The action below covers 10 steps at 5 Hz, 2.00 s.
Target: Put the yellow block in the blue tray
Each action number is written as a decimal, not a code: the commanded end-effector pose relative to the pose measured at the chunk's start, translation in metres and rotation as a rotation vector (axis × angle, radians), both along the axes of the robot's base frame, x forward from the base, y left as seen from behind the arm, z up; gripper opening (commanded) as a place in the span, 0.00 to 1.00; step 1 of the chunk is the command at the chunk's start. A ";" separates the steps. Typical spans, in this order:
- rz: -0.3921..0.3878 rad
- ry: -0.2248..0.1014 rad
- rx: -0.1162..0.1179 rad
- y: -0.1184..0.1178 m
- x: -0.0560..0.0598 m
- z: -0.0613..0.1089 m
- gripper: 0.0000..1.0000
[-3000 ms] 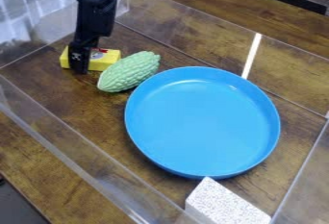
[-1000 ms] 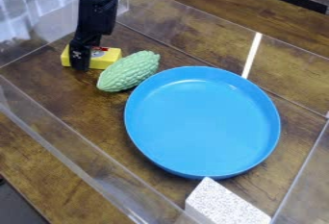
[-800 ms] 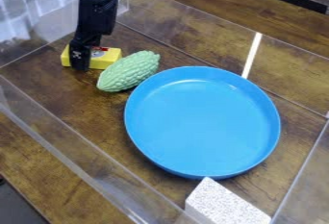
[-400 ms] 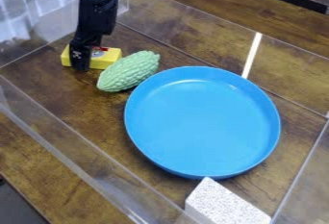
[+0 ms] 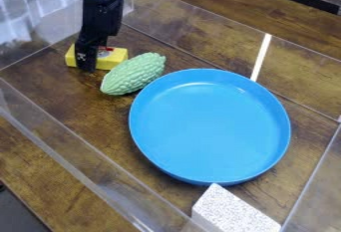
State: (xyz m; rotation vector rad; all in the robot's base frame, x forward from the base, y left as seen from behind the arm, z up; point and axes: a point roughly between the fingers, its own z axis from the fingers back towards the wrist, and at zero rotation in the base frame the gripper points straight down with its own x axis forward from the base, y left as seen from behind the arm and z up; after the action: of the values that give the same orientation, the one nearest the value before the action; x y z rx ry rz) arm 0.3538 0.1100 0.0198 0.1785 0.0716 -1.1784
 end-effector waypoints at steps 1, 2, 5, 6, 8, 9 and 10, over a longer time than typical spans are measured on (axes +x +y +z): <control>-0.022 -0.059 0.003 -0.007 0.012 0.013 0.00; -0.022 -0.068 -0.001 -0.007 0.013 0.012 0.00; -0.024 -0.091 -0.009 -0.009 0.018 0.011 0.00; -0.026 -0.097 -0.011 -0.010 0.019 0.011 0.00; -0.029 -0.105 -0.015 -0.012 0.021 0.012 0.00; -0.032 -0.110 -0.017 -0.013 0.022 0.012 0.00; -0.035 -0.116 -0.020 -0.014 0.023 0.013 0.00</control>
State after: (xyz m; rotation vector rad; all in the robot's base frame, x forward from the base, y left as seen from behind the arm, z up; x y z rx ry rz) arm 0.3656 0.1070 0.0216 0.1981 -0.0045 -1.1701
